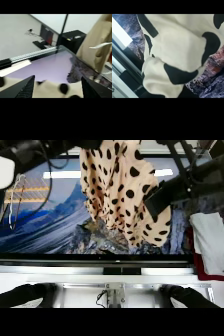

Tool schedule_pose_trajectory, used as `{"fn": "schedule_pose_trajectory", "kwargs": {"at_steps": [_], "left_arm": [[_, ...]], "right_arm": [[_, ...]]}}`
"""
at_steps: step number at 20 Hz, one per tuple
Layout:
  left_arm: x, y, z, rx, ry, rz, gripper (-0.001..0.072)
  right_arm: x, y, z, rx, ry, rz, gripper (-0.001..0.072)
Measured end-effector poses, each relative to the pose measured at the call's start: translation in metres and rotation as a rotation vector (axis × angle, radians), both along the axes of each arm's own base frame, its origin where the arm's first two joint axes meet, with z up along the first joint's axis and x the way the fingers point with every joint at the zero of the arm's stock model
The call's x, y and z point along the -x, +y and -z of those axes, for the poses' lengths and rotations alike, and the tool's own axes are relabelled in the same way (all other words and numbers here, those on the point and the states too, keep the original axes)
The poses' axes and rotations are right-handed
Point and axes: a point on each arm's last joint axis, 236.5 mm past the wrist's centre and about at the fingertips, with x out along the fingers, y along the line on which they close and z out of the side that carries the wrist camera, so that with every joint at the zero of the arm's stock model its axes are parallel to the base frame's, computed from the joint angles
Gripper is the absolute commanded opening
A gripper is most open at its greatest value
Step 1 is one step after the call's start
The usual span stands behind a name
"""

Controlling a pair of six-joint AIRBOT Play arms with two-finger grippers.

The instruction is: Fold the shirts.

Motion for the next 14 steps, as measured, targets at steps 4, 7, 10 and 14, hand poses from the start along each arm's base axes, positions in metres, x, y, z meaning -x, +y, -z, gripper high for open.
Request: {"fn": "schedule_pose_trajectory", "kwargs": {"at_steps": [4, 7, 10, 14], "left_arm": [[0.024, -0.028, 0.014, -0.106, -0.044, 0.086, 0.064], [0.039, -0.042, 0.03, -0.207, -0.066, 0.147, 0.064], [0.047, -0.055, 0.028, -0.221, -0.119, 0.175, 0.0622], [0.039, -0.067, 0.011, -0.158, -0.203, 0.146, 0.0614]], "right_arm": [[0.0, 0.0, 0.0, 0.0, 0.001, 0.001, 0.0044], [0.0, 0.0, 0.0, -0.001, 0.002, 0.003, 0.0044], [0.0, 0.0, 0.0, -0.001, 0.002, 0.003, 0.0044], [0.002, 0.003, 0.0, -0.011, 0.007, -0.006, 0.0044]]}}
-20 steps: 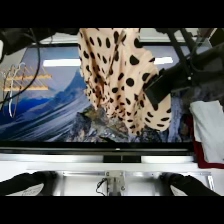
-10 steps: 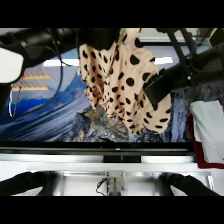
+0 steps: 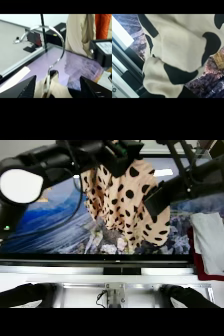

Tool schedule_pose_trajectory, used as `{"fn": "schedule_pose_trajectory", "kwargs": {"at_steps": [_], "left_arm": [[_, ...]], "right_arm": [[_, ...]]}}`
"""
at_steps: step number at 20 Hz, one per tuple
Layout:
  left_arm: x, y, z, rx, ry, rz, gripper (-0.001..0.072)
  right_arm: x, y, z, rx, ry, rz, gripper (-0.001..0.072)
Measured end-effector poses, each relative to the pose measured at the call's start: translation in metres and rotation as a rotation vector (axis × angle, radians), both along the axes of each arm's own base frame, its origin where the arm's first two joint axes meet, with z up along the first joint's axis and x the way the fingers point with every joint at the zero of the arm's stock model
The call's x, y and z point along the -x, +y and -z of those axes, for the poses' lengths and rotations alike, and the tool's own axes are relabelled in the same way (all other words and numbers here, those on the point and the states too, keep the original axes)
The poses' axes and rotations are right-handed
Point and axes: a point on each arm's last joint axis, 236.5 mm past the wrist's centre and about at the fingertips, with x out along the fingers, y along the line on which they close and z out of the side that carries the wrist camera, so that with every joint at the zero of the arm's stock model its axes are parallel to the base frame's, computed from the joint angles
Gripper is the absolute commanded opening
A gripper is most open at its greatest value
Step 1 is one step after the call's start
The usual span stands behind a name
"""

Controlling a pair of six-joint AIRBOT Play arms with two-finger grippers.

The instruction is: Fold the shirts.

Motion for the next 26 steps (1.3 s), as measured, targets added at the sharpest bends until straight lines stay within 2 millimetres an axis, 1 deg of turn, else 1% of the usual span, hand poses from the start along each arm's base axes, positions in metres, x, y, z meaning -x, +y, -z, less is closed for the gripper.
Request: {"fn": "schedule_pose_trajectory", "kwargs": {"at_steps": [2, 3, 4, 5, 7, 8, 9, 10, 11, 12, 13, 15, 16, 17, 18, 19, 20, 23, 26], "left_arm": [[-0.006, -0.004, -0.001, 0.017, -0.02, -0.012, 0.0598], [-0.011, -0.006, 0.003, 0.011, -0.026, -0.02, 0.0432], [-0.016, -0.008, 0.007, 0.008, -0.027, -0.025, 0.0229], [-0.02, -0.01, 0.009, 0.009, -0.033, -0.032, 0.0043], [-0.028, -0.014, 0.016, 0.005, -0.038, -0.041, 0.0045], [-0.031, -0.015, 0.019, 0.008, -0.033, -0.045, 0.0044], [-0.035, -0.013, 0.019, 0.011, -0.038, -0.054, 0.0043], [-0.04, -0.01, 0.022, 0.006, -0.03, -0.063, 0.0043], [-0.047, -0.003, 0.022, 0.009, -0.029, -0.081, 0.0044], [-0.054, 0.009, 0.012, 0.038, -0.041, -0.109, 0.0044], [-0.059, 0.02, 0.004, 0.064, -0.039, -0.131, 0.0044], [-0.067, 0.033, 0.001, 0.098, -0.007, -0.156, 0.0045], [-0.07, 0.039, -0.004, 0.114, -0.008, -0.168, 0.005], [-0.072, 0.044, -0.008, 0.128, -0.008, -0.177, 0.0155], [-0.074, 0.048, -0.011, 0.145, -0.008, -0.187, 0.0453], [-0.077, 0.054, -0.015, 0.153, -0.017, -0.201, 0.0684], [-0.08, 0.06, -0.017, 0.163, -0.019, -0.213, 0.0702], [-0.078, 0.068, -0.025, 0.17, -0.024, -0.222, 0.0702], [-0.067, 0.081, -0.036, 0.141, -0.05, -0.227, 0.0701]], "right_arm": [[0.001, 0.001, 0.0, -0.004, 0.002, -0.004, 0.0044], [0.001, 0.002, 0.0, -0.006, 0.003, -0.005, 0.0044], [0.001, 0.002, 0.0, -0.006, 0.003, -0.006, 0.0044], [0.002, 0.001, 0.0, -0.004, 0.01, -0.003, 0.0045], [0.002, -0.001, 0.002, 0.004, 0.016, 0.004, 0.0053], [0.002, -0.001, 0.002, 0.005, 0.015, 0.005, 0.0178], [0.001, 0.001, 0.001, -0.002, 0.007, -0.004, 0.0367], [0.002, 0.008, -0.005, -0.032, -0.01, -0.021, 0.0352], [0.005, 0.009, -0.005, -0.032, -0.001, -0.031, 0.0172], [0.003, 0.007, -0.005, -0.029, -0.005, -0.024, 0.0046], [-0.006, 0.009, -0.011, -0.051, -0.042, -0.002, 0.005], [-0.005, 0.016, -0.016, -0.08, -0.057, -0.024, 0.0045], [-0.01, 0.021, -0.022, -0.1, -0.093, -0.036, 0.0044], [-0.01, 0.024, -0.026, -0.119, -0.104, -0.043, 0.0044], [-0.013, 0.026, -0.029, -0.129, -0.123, -0.05, 0.0043], [-0.014, 0.028, -0.031, -0.135, -0.137, -0.057, 0.0043], [-0.016, 0.03, -0.034, -0.146, -0.151, -0.059, 0.0043], [-0.024, 0.036, -0.045, -0.18, -0.208, -0.064, 0.0042], [-0.033, 0.04, -0.057, -0.22, -0.255, -0.043, 0.0042]]}}
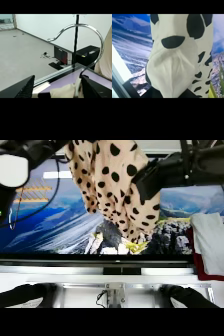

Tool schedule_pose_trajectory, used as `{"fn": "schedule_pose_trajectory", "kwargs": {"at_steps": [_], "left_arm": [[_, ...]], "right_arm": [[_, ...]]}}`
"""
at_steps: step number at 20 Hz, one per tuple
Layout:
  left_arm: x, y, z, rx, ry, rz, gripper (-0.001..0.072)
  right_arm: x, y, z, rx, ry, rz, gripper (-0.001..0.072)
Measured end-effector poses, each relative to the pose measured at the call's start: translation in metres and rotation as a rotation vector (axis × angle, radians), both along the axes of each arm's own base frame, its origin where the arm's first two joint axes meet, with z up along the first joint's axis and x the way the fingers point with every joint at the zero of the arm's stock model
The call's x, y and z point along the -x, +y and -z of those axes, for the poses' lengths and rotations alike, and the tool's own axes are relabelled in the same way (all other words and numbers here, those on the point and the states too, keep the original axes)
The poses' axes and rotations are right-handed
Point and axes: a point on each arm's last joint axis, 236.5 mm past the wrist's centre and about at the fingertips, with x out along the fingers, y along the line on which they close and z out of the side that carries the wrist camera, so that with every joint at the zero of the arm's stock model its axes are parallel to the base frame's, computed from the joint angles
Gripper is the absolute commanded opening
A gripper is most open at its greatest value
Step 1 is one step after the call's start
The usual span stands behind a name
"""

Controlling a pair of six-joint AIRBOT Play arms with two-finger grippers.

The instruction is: Fold the shirts.

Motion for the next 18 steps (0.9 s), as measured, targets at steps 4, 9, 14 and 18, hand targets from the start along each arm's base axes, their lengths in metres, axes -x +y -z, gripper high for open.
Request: {"fn": "schedule_pose_trajectory", "kwargs": {"at_steps": [4, 9, 14, 18], "left_arm": [[0.026, 0.013, -0.023, -0.009, -0.029, 0.013, 0.0689], [0.052, 0.01, -0.036, -0.009, -0.043, 0.052, 0.0684], [0.049, 0.022, -0.023, -0.077, -0.008, 0.03, 0.0683], [0.037, 0.039, -0.013, -0.11, 0.02, -0.01, 0.0681]], "right_arm": [[-0.022, -0.014, -0.007, -0.026, -0.025, 0.127, 0.0042], [-0.044, -0.049, -0.015, -0.01, -0.056, 0.325, 0.0042], [-0.035, -0.18, -0.05, 0.133, -0.125, 0.73, 0.0042], [0.023, -0.317, -0.073, 0.197, -0.12, 1.141, 0.0043]]}}
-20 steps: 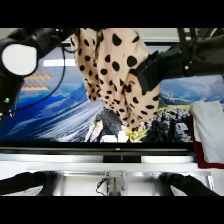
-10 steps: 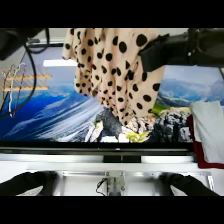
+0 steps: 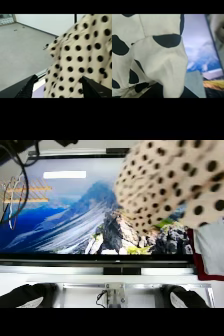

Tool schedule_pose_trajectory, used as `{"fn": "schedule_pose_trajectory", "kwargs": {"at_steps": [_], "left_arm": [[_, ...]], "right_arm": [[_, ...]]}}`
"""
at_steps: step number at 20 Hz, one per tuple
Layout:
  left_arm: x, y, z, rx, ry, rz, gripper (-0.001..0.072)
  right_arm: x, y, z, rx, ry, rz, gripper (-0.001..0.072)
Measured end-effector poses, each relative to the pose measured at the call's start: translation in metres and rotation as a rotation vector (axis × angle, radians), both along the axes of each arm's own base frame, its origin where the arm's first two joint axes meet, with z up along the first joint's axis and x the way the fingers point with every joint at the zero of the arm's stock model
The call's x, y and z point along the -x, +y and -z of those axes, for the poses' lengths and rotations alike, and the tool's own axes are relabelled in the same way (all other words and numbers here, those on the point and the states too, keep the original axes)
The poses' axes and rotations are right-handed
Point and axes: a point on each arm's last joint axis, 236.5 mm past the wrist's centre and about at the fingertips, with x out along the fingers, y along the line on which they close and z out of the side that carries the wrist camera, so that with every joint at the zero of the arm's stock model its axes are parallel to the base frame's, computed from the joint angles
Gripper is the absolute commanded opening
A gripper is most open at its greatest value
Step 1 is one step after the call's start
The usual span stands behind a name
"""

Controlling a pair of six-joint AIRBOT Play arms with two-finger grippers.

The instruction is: Fold the shirts.

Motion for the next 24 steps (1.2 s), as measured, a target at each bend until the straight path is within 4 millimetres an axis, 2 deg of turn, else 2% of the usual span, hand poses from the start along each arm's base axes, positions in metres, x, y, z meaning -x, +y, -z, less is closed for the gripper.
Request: {"fn": "schedule_pose_trajectory", "kwargs": {"at_steps": [1, 3, 5, 8, 12, 16, 18, 24], "left_arm": [[-0.003, 0.004, 0.001, -0.005, 0.004, -0.011, 0.0682], [-0.007, 0.011, 0.003, -0.01, 0.01, -0.027, 0.0681], [-0.011, 0.016, 0.004, -0.013, 0.014, -0.039, 0.0681], [-0.013, 0.019, 0.005, -0.015, 0.015, -0.048, 0.0681], [-0.015, 0.021, 0.007, -0.019, 0.02, -0.052, 0.0681], [-0.017, 0.019, 0.013, -0.03, 0.036, -0.05, 0.0681], [-0.017, 0.019, 0.016, -0.036, 0.043, -0.048, 0.0681], [-0.017, 0.018, 0.019, -0.044, 0.054, -0.045, 0.0679]], "right_arm": [[0.018, -0.03, -0.002, 0.005, 0.002, 0.101, 0.0043], [0.047, -0.074, -0.004, -0.006, -0.001, 0.258, 0.0042], [0.063, -0.1, -0.002, -0.043, -0.011, 0.352, 0.0043], [0.074, -0.13, 0.008, -0.093, -0.006, 0.439, 0.0043], [0.066, -0.163, 0.003, -0.086, -0.066, 0.485, 0.0043], [0.039, -0.176, -0.027, -0.065, -0.24, 0.445, 0.0043], [0.037, -0.189, -0.037, -0.061, -0.304, 0.485, 0.0043], [0.031, -0.227, -0.018, -0.064, -0.284, 0.586, 0.0043]]}}
